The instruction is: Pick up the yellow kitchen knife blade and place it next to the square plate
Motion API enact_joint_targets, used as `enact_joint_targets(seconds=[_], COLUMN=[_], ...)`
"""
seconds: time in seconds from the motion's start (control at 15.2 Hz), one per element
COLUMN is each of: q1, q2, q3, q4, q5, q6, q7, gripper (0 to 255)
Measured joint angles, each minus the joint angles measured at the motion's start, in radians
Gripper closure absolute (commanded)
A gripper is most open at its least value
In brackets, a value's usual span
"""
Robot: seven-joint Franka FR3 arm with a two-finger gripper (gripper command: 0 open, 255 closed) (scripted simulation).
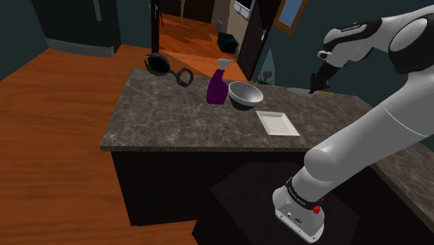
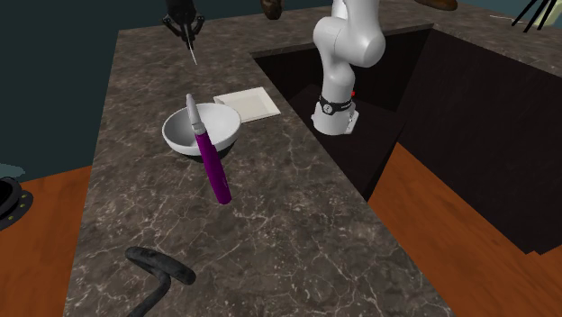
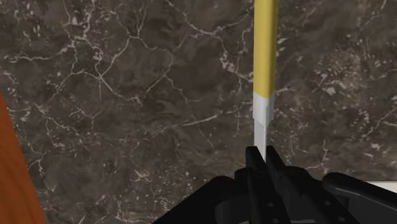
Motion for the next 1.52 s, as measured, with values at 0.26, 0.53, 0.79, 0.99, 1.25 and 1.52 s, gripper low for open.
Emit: enact_joint_targets(seconds=[0.26, 0.53, 0.79, 0.99, 1.25, 1.52], q1=[-0.025, -0.029, -0.030, -0.033, -0.038, -0.044], q2=[0.099, 0.128, 0.155, 0.176, 0.216, 0.254], q3=[-0.063, -0.071, -0.073, -0.074, -0.073, -0.068], q4=[0.066, 0.040, 0.007, -0.018, -0.038, -0.063], q5=[0.069, 0.092, 0.117, 0.136, 0.174, 0.213], q6=[0.003, 0.049, 0.099, 0.138, 0.183, 0.232], q7=[-0.121, -0.149, -0.167, -0.184, -0.214, -0.244], gripper=[255, 255, 255, 255, 255, 255])
